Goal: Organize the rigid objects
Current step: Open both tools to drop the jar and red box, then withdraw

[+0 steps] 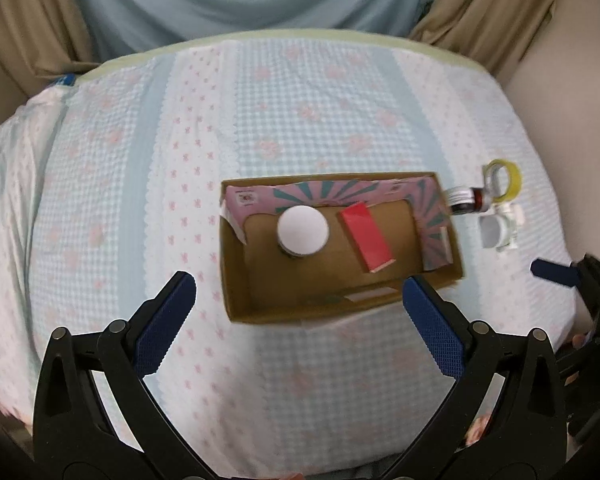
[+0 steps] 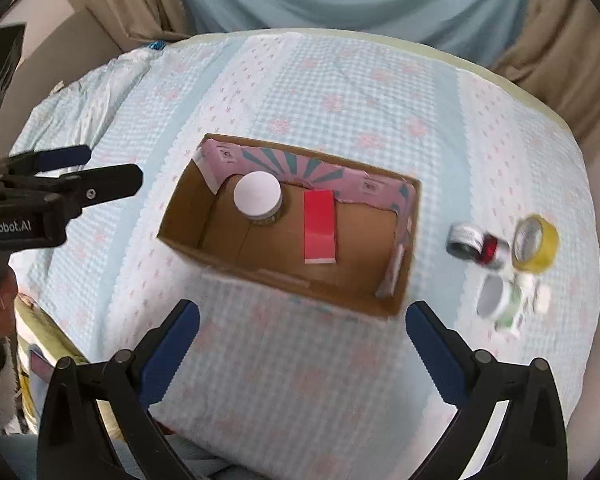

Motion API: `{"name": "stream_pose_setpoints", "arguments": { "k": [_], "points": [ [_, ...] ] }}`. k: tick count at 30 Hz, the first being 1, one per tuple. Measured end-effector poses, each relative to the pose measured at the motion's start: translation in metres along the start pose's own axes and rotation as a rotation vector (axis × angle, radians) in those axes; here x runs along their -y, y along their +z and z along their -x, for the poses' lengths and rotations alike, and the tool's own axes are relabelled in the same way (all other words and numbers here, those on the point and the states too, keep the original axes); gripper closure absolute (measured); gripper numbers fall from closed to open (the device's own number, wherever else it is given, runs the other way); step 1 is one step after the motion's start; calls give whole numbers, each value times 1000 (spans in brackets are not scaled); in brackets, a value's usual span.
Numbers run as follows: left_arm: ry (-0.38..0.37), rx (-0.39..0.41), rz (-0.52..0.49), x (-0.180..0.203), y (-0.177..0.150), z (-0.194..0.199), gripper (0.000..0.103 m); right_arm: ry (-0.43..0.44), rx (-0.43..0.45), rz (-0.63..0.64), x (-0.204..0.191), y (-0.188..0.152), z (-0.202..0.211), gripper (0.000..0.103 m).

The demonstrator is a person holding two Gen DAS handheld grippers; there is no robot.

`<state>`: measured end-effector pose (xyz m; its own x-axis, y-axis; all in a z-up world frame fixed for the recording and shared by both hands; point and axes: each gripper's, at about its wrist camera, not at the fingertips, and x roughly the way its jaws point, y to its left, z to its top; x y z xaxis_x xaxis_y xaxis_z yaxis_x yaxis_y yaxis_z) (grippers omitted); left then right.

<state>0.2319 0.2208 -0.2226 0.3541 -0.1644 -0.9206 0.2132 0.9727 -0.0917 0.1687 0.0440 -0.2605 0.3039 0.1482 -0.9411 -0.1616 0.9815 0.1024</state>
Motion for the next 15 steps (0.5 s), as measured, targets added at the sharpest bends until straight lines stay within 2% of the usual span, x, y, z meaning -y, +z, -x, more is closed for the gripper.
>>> {"name": "stream_pose_setpoints", "arguments": {
  "k": [3,9,15],
  "points": [
    [-21,33,7,12,-9,21,0,21,32,-56,7,-15,22,0],
    [-37,75,-3,51,-21,51,0,-45,100,-133,42,-45,73,0],
    [-49,100,-40,124,-28,60,0,-106,172,-244,105,-70,112,0]
  ]
}}
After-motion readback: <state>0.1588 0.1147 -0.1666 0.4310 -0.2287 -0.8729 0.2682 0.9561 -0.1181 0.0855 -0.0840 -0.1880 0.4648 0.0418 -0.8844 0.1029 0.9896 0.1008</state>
